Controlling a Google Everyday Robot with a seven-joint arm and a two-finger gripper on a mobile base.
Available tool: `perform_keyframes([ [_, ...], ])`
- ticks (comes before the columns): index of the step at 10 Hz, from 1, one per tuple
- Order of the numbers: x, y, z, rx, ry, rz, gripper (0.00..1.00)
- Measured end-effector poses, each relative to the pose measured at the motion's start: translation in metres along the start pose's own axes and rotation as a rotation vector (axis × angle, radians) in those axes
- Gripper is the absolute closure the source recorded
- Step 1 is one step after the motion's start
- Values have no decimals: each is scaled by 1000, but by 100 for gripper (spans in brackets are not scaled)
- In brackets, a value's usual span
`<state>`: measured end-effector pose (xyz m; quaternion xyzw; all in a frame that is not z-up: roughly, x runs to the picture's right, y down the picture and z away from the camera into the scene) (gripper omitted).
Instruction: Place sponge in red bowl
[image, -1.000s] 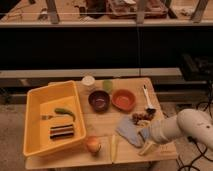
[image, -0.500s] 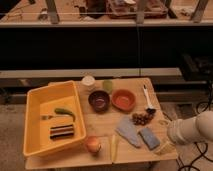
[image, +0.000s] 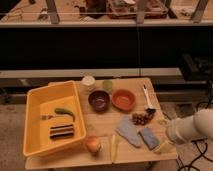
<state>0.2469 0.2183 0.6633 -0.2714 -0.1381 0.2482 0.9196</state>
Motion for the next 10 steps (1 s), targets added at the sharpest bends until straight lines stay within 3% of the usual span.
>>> perform_keyframes([
  [6,34,-15,97,-93,75,214,20],
  [10,46,-18,126,-118,103,345,20],
])
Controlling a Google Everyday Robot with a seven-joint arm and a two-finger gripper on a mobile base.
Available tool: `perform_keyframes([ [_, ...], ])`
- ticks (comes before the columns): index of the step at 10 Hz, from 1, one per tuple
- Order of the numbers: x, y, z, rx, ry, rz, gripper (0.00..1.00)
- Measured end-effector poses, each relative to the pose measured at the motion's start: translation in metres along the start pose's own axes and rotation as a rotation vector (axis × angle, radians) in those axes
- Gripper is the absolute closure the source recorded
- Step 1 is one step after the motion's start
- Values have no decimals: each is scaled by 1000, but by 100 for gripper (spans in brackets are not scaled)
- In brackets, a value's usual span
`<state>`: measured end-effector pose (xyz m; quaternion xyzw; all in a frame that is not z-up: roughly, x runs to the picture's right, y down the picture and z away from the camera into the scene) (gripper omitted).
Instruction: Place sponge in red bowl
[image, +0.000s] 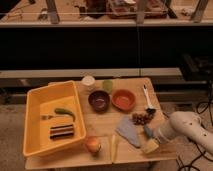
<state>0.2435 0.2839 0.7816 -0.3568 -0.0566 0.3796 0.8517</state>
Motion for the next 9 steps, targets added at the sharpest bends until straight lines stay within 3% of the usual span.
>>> perform_keyframes([
  [9,17,-12,-4,64,-21,25,20],
])
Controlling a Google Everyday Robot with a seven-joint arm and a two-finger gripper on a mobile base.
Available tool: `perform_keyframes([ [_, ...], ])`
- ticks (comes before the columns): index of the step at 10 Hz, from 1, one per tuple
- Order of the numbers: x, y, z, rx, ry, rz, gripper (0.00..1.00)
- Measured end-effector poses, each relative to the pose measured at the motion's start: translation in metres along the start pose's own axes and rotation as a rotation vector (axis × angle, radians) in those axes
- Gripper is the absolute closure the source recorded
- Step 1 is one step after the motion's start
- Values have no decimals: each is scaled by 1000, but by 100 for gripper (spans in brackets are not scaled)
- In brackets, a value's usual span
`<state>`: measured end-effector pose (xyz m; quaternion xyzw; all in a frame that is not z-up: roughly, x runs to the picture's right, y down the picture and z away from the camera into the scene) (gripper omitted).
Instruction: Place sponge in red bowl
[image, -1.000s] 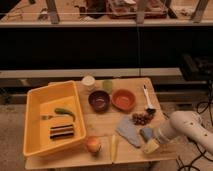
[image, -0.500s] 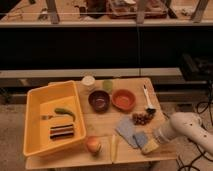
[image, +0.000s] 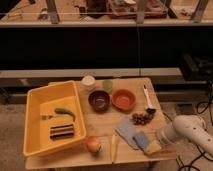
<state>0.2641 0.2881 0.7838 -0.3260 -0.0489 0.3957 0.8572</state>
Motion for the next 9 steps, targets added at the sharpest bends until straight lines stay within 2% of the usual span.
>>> perform_keyframes([
  [5,0,15,1,0,-12,13,20],
  [9,-6,26,-2,13,-22,4,20],
])
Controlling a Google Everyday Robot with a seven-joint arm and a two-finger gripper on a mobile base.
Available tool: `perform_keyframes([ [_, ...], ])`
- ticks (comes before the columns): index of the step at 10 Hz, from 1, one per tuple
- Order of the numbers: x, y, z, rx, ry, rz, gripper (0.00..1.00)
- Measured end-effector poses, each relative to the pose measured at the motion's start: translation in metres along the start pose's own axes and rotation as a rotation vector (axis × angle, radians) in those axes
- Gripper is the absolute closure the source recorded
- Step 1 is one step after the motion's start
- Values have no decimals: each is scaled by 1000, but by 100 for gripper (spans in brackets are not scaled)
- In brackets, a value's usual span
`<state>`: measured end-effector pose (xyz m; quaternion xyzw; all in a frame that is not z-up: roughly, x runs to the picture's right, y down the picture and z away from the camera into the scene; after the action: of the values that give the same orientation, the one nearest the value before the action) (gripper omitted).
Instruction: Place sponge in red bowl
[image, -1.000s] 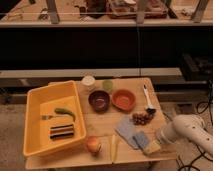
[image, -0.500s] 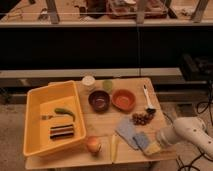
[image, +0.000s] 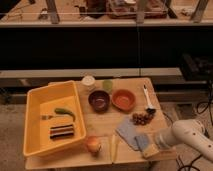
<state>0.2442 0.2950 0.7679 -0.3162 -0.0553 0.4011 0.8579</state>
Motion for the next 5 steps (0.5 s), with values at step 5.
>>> perform_keyframes([
  [5,-7,14,2,-4,-3,-32,34],
])
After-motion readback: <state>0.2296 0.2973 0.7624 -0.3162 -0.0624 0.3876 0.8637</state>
